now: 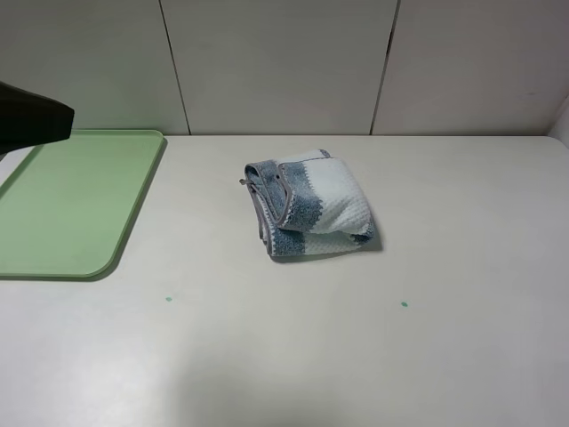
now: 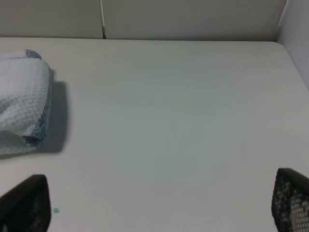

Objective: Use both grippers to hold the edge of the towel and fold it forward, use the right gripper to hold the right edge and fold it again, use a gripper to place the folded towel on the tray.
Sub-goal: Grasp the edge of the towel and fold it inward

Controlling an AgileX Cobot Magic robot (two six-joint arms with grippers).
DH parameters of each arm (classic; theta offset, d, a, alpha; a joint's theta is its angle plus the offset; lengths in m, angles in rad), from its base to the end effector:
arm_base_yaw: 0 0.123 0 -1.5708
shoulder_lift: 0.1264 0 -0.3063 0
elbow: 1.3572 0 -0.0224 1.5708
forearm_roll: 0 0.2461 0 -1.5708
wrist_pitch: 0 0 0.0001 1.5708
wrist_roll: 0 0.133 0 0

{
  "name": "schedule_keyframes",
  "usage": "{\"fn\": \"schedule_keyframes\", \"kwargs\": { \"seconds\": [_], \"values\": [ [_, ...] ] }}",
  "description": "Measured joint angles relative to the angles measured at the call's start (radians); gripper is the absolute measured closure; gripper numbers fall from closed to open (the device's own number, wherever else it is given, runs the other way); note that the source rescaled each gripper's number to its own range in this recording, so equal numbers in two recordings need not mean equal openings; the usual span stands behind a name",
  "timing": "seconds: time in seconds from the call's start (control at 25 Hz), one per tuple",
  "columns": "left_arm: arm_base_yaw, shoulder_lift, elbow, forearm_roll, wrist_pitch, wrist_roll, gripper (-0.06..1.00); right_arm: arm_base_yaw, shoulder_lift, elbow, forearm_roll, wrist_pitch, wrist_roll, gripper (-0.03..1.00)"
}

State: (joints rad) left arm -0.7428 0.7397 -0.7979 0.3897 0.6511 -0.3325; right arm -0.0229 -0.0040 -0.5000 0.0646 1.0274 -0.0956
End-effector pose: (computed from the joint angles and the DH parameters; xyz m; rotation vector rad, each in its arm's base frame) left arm 0.1366 -0.0838 0.3556 0.5845 1.9485 -0.2424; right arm 0.0084 0.0072 0.2601 -0.0747 2.0040 0.0010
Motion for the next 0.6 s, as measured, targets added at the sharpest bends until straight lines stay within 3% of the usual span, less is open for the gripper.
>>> {"fn": "schedule_keyframes", "kwargs": {
  "seconds": [0.6],
  "values": [
    [0.000,0.000,0.000,0.000,0.000,0.000,-0.06,0.000,0.000,0.000,0.001,0.000,0.000,-0.03]
  ]
}}
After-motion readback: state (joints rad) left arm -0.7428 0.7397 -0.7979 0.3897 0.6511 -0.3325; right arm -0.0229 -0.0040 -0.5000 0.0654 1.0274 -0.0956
